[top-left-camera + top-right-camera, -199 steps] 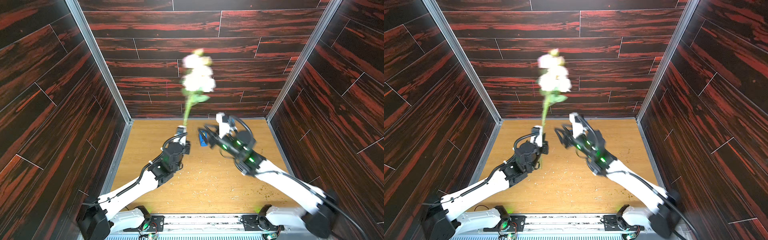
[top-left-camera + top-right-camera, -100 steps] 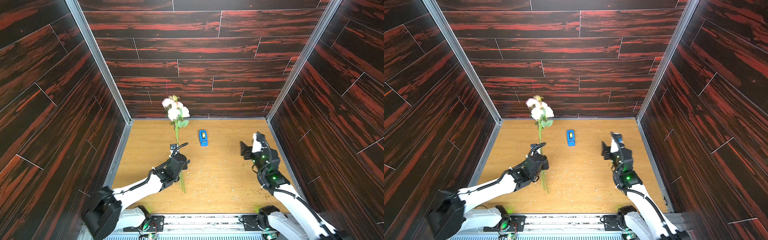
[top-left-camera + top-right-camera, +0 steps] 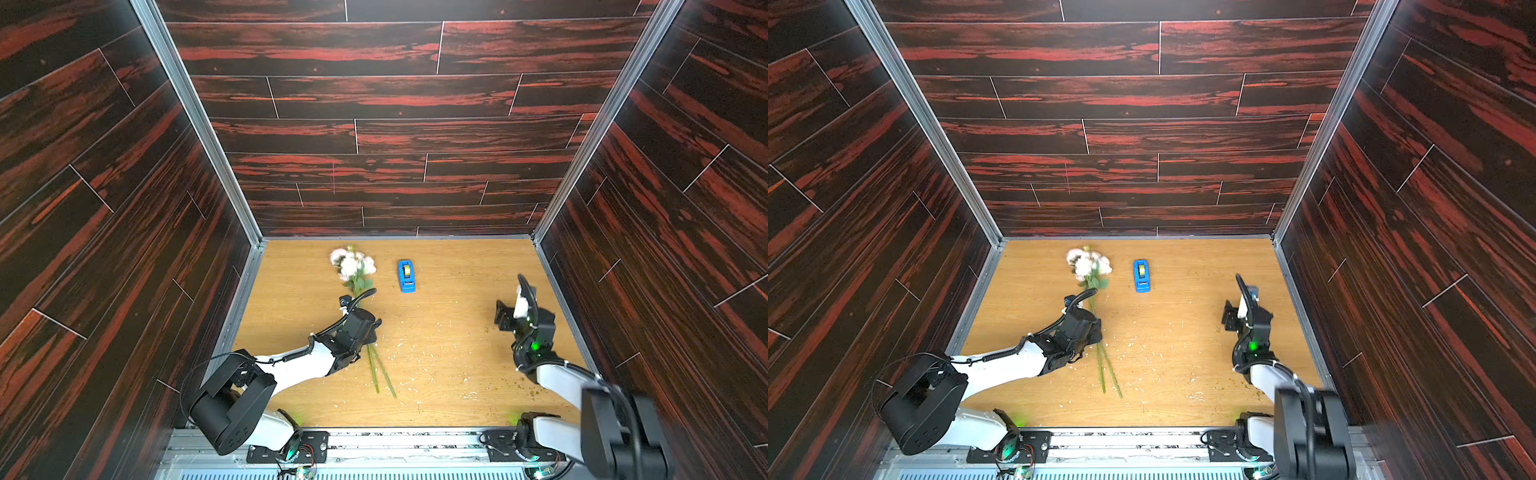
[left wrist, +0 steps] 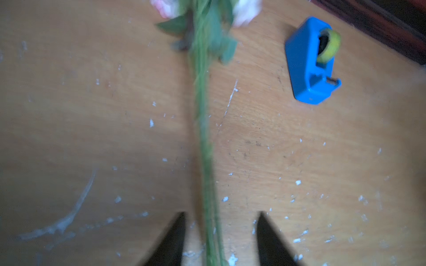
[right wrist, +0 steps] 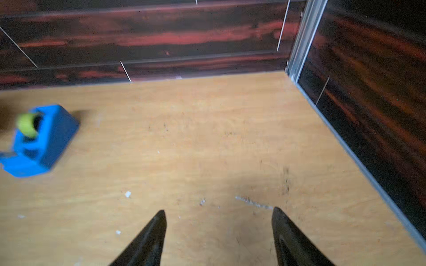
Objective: Wrap bouquets with tape
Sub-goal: Place the wrapped bouquet at the center of the board, then reset both arms
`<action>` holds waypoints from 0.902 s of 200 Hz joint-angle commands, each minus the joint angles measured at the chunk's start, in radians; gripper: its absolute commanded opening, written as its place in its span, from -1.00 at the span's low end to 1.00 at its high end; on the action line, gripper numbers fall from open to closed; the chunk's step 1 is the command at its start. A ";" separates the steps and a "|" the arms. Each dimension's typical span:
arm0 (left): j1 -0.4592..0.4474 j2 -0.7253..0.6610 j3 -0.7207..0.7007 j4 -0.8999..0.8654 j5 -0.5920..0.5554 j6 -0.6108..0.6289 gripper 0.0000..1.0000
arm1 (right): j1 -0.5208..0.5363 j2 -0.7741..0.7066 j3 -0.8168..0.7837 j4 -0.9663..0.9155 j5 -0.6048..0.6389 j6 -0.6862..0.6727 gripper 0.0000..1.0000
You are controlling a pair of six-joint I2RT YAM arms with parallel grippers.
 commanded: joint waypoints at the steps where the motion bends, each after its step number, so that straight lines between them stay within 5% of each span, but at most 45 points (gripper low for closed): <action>1: 0.010 -0.024 -0.010 -0.003 0.020 -0.016 0.97 | -0.020 0.076 -0.004 0.243 -0.048 -0.021 0.45; 27: 0.015 -0.180 0.006 -0.102 -0.056 0.069 0.98 | -0.061 0.188 -0.012 0.375 -0.156 0.002 0.45; 41: 0.020 -0.298 0.033 -0.185 -0.181 0.189 0.98 | -0.062 0.267 -0.021 0.481 -0.188 -0.003 0.45; 50: 0.032 -0.370 0.048 -0.226 -0.290 0.265 0.98 | -0.060 0.244 0.002 0.392 -0.188 -0.016 0.45; 80: 0.197 -0.503 0.008 -0.123 -0.468 0.561 0.98 | -0.065 0.260 0.032 0.367 -0.094 0.033 0.49; 86: 0.243 -0.505 -0.016 -0.064 -0.493 0.613 0.98 | -0.065 0.252 0.033 0.347 -0.093 0.029 0.91; 95: 0.314 -0.492 -0.051 0.013 -0.514 0.675 0.98 | -0.065 0.259 0.031 0.366 -0.094 0.031 0.97; 116: 0.495 -0.414 -0.116 0.123 -0.428 0.757 0.98 | -0.065 0.258 0.032 0.363 -0.094 0.031 0.97; 145: 0.689 -0.252 -0.112 0.143 -0.255 0.645 0.98 | -0.065 0.257 0.032 0.359 -0.092 0.031 0.97; 180: 0.718 -0.153 -0.188 0.399 -0.067 0.609 0.98 | -0.065 0.258 0.034 0.355 -0.093 0.031 0.97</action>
